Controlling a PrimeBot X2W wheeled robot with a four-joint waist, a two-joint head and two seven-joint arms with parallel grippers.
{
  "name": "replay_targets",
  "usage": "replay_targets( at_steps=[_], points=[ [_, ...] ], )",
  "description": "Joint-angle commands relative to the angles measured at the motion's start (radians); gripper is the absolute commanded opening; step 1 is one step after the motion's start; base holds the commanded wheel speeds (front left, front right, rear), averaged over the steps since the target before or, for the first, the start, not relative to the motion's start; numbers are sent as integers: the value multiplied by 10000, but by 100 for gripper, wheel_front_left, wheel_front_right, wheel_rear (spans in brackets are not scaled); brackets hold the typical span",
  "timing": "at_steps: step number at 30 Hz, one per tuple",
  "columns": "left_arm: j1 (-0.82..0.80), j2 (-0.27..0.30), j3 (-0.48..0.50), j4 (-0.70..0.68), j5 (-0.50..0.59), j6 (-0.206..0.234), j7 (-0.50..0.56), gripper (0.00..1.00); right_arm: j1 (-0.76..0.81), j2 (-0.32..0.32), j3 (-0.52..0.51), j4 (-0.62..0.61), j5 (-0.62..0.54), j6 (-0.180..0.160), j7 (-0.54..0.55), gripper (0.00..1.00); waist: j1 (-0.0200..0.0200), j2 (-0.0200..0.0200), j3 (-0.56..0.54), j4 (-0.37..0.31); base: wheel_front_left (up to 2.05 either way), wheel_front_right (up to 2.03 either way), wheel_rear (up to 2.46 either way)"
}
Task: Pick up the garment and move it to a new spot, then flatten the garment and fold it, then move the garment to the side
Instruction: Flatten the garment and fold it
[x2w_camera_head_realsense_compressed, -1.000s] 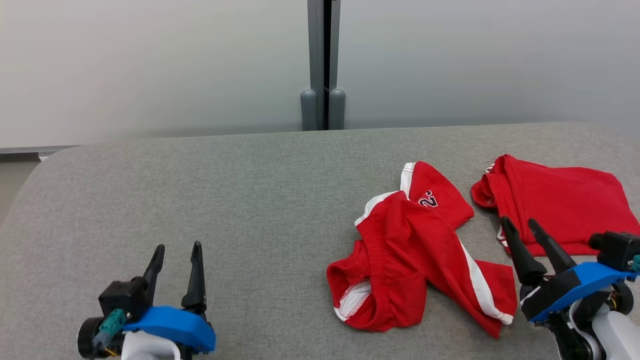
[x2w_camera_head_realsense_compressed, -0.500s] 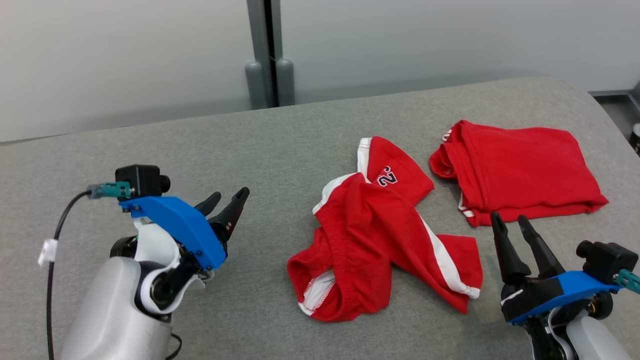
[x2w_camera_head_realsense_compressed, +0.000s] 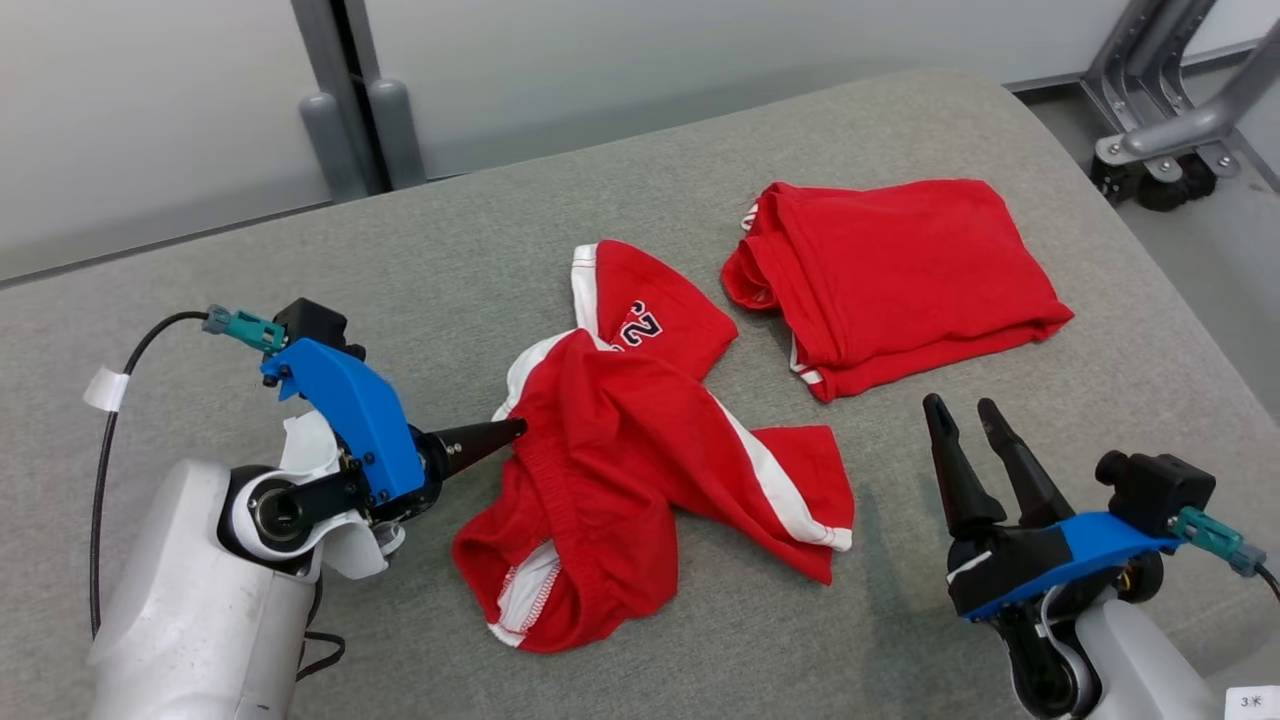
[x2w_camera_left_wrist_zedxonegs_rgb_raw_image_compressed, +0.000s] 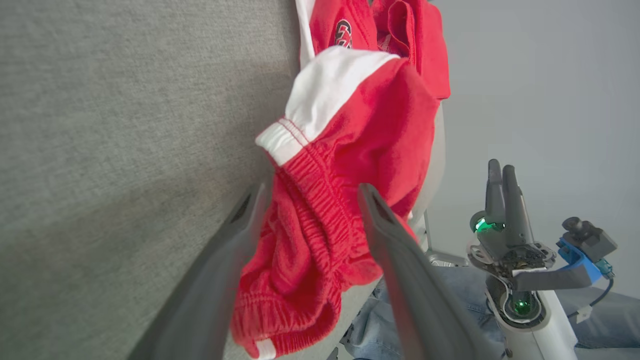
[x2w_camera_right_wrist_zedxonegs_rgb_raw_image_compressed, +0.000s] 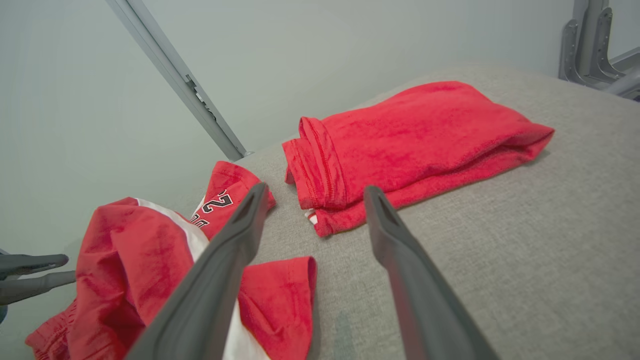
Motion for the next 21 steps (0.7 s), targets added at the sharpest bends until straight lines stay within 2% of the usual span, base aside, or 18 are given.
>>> replay_targets(
  at_steps=[1, 6, 12, 14, 15, 21],
  points=[
    [-224, 32, 42, 63, -60, -15, 5, 100, -146, 45, 33, 26, 58, 1, -65, 100, -1, -1, -5, -118, 0, 0, 0],
    [-350, 8, 80, 404, -213, -48, -76, 100, -253, 153, 179, 142, 195, 1, -102, 100, -1, -1, 162, -453, 0, 0, 0],
    [-540, -109, 206, 512, -568, -98, -515, 100, -353, 188, 271, 270, 293, 1, -130, 100, -1, -1, 243, -517, 0, 0, 0],
    [-610, -145, 184, 394, -699, -104, -757, 39, -387, 204, 285, 290, 299, 1, -130, 100, -1, -1, 266, -459, 0, 0, 0],
    [-605, -132, 134, 370, -741, -97, -817, 0, -428, 216, 298, 285, 288, 1, -129, 100, -1, -1, 277, -428, 0, 0, 0],
    [-513, -39, -373, -13, -1116, -100, -1067, 0, -535, 214, 320, 321, 180, 1, -130, 100, -1, -1, 236, -173, 0, 0, 0]
  ],
)
